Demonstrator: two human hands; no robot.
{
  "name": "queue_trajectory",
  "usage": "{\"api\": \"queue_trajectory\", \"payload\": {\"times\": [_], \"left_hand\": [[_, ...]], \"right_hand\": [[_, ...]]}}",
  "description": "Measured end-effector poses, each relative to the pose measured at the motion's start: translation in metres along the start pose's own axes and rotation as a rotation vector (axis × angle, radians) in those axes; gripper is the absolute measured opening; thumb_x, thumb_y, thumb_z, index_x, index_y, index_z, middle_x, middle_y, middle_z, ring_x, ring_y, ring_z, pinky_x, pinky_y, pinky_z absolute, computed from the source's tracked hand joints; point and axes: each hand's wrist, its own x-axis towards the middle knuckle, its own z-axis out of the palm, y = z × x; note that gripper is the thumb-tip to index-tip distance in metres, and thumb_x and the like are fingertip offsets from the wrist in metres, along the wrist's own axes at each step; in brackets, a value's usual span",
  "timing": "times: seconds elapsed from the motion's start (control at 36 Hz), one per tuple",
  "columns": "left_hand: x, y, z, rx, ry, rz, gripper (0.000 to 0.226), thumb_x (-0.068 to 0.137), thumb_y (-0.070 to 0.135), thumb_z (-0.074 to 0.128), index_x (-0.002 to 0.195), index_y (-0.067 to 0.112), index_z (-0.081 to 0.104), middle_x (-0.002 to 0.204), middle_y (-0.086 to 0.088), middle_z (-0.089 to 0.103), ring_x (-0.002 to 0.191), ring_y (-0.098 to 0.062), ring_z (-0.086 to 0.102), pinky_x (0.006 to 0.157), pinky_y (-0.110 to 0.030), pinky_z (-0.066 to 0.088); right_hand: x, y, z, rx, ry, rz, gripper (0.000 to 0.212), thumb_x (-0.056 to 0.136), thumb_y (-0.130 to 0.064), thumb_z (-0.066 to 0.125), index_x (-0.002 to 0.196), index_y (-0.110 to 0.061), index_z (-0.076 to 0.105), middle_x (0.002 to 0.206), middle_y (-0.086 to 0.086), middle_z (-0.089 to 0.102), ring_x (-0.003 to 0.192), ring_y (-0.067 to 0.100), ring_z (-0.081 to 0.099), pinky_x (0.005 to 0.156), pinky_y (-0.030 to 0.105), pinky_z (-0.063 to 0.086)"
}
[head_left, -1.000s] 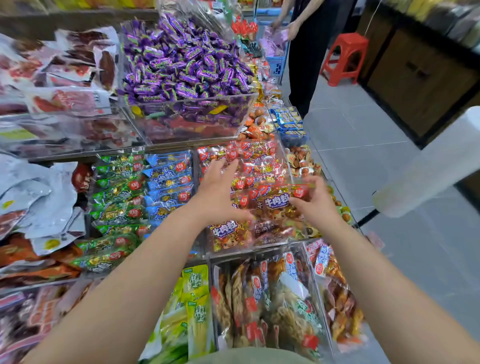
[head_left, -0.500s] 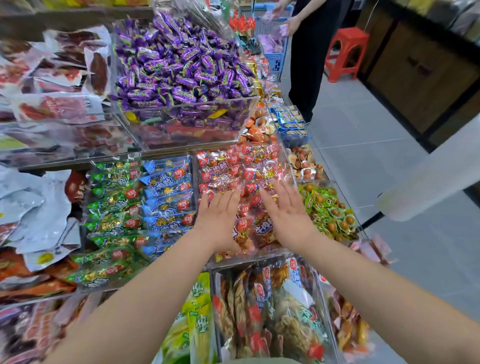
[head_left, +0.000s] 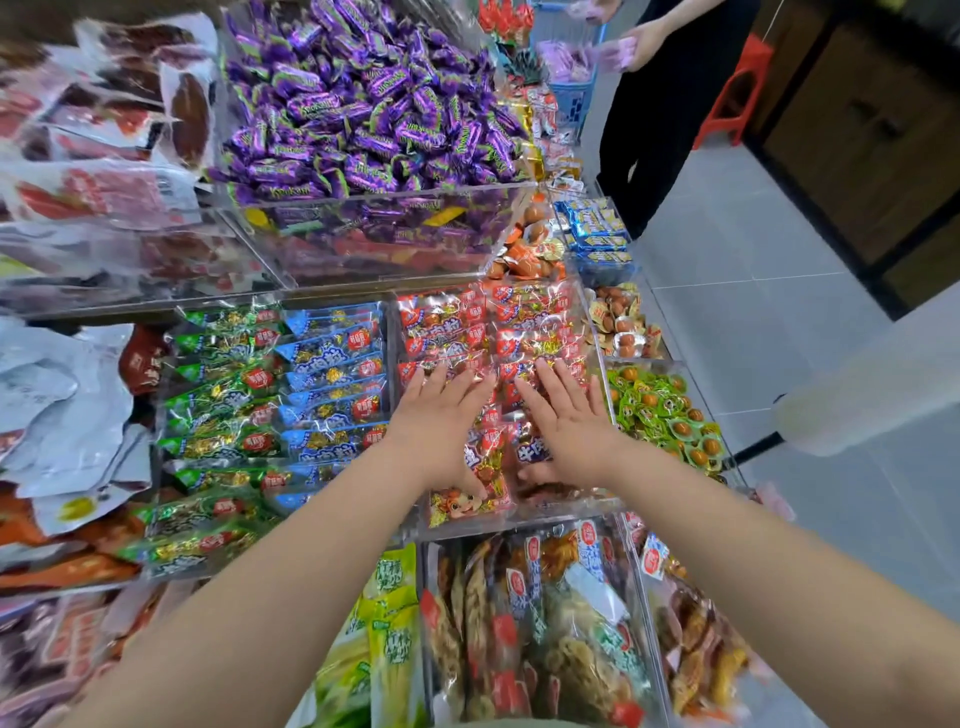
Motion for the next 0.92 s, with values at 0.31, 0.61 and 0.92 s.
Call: {"api": "queue_trajectory", "payload": {"times": [0.31, 0.61, 0.92], "left_hand": [[-0.018, 0.008, 0.002, 0.026, 0.048, -0.039, 0.131, 0.061, 0.077, 0.067, 0.152, 0.026, -0.013, 0.163, -0.004, -0.002, 0.148, -0.033, -0.003, 0.115, -0.047, -0.011], [-0.02, 0.009, 0.001, 0.07, -0.008, -0.111, 0.131, 0.062, 0.081, 0.062, 0.151, 0.011, -0.005, 0.159, -0.02, -0.011, 0.146, -0.039, -0.012, 0.115, -0.048, -0.011], [-0.016, 0.004, -0.003, 0.078, -0.065, -0.115, 0.136, 0.059, 0.083, 0.061, 0.151, 0.011, -0.007, 0.155, -0.028, -0.019, 0.144, -0.042, -0.018, 0.11, -0.047, -0.017]], "right_hand": [[0.059, -0.027, -0.086, -0.051, 0.23, -0.184, 0.025, 0.09, -0.039, 0.055, 0.111, -0.032, 0.067, 0.112, -0.007, 0.064, 0.114, 0.023, 0.042, 0.099, 0.041, 0.036], [0.089, -0.052, -0.096, -0.151, 0.087, -0.214, 0.015, 0.088, -0.03, 0.055, 0.082, -0.025, 0.068, 0.082, -0.007, 0.063, 0.09, 0.019, 0.055, 0.086, 0.037, 0.032], [0.091, -0.038, -0.08, 0.359, 0.211, -0.109, 0.01, 0.085, -0.026, 0.067, 0.086, -0.021, 0.075, 0.088, -0.007, 0.071, 0.083, 0.009, 0.063, 0.084, 0.032, 0.052]]}}
